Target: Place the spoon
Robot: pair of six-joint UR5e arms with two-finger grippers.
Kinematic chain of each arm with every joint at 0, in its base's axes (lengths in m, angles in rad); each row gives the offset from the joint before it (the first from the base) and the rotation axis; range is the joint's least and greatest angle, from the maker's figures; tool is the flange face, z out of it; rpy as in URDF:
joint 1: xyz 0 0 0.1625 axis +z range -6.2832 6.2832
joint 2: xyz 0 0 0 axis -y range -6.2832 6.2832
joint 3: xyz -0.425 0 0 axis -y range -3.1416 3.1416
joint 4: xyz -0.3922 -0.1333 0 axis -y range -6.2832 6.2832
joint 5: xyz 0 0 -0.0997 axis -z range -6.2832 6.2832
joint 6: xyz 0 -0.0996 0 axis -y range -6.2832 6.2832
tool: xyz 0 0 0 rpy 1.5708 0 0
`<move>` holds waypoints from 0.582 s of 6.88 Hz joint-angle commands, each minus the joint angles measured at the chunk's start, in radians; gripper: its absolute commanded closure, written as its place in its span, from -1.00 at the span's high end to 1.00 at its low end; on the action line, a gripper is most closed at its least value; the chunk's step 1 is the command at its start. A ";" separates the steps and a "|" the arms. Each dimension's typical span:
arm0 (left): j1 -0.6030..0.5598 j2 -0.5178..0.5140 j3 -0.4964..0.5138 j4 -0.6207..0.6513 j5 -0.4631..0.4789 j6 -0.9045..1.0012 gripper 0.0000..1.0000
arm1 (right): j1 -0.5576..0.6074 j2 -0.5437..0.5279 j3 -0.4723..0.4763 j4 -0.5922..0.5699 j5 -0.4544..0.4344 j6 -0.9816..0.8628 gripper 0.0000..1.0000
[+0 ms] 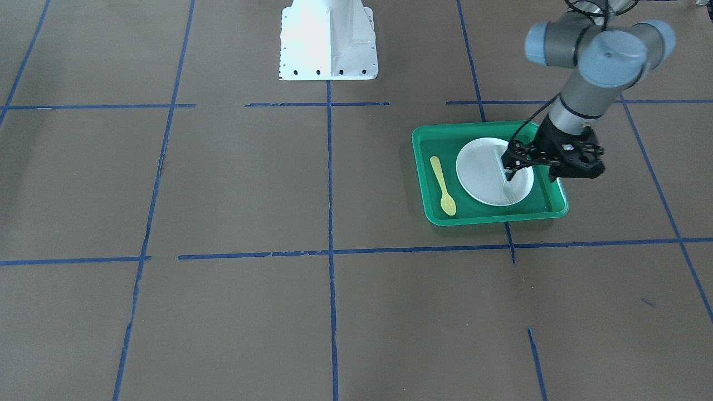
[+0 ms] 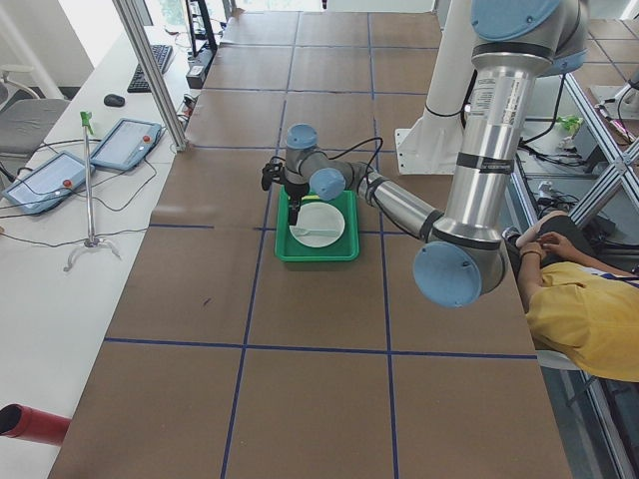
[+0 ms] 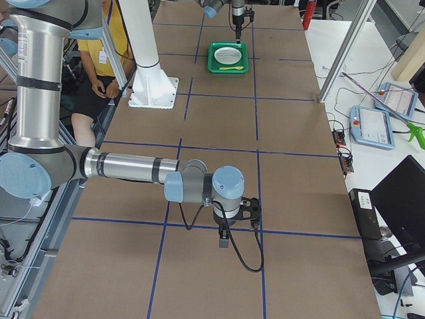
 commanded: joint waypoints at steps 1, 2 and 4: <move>-0.310 0.161 0.021 0.055 -0.124 0.383 1.00 | 0.000 0.000 0.000 0.000 0.000 0.001 1.00; -0.461 0.240 0.026 0.068 -0.167 0.556 1.00 | 0.000 0.000 0.000 0.000 0.000 0.001 1.00; -0.579 0.293 0.060 0.184 -0.308 0.803 1.00 | 0.000 0.000 0.000 0.000 0.000 0.001 1.00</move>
